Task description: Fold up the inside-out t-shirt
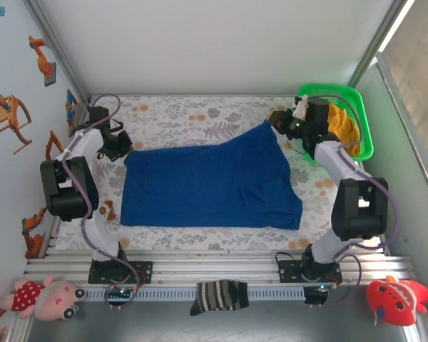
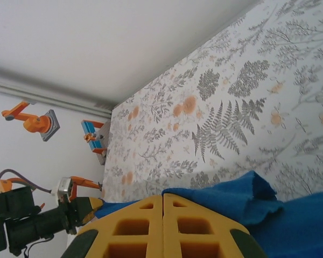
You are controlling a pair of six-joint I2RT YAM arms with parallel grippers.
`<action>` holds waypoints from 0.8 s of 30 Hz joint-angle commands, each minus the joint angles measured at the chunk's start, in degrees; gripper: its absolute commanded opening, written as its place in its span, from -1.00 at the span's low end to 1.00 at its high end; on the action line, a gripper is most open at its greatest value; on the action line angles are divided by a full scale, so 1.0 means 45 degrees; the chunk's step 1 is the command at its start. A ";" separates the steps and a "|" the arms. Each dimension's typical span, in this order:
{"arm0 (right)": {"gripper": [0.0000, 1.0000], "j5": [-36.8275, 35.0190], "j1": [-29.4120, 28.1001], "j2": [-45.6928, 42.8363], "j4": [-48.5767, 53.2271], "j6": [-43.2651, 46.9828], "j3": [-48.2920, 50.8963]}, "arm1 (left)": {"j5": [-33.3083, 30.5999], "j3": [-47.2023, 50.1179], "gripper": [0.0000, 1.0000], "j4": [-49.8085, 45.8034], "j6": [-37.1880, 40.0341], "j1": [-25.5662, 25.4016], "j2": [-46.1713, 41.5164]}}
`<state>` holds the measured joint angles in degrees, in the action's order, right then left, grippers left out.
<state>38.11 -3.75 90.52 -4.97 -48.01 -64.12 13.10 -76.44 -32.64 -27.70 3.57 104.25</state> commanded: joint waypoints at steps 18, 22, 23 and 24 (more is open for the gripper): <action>-1.00 -0.2168 -0.0123 -0.8666 0.4982 0.1098 0.5807 | 0.0032 0.3483 -0.95 0.0047 -0.0876 0.0379 -0.2663; -1.00 -0.2385 -0.0158 -0.9842 0.5721 0.0993 0.6518 | -0.0022 0.3920 -0.96 0.0175 -0.0892 0.0400 -0.2828; -1.00 -0.2384 -0.0175 -1.0066 0.5772 0.0907 0.6711 | -0.0022 0.4021 -0.96 0.0238 -0.0891 0.0397 -0.2771; -1.00 -0.2367 -0.0195 -1.0281 0.5783 0.0788 0.6929 | 0.0008 0.4110 -0.95 0.0295 -0.0895 0.0407 -0.2695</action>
<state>28.82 -4.05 46.46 17.69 -44.42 -35.00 13.43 -59.46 -31.07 -30.92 4.97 92.27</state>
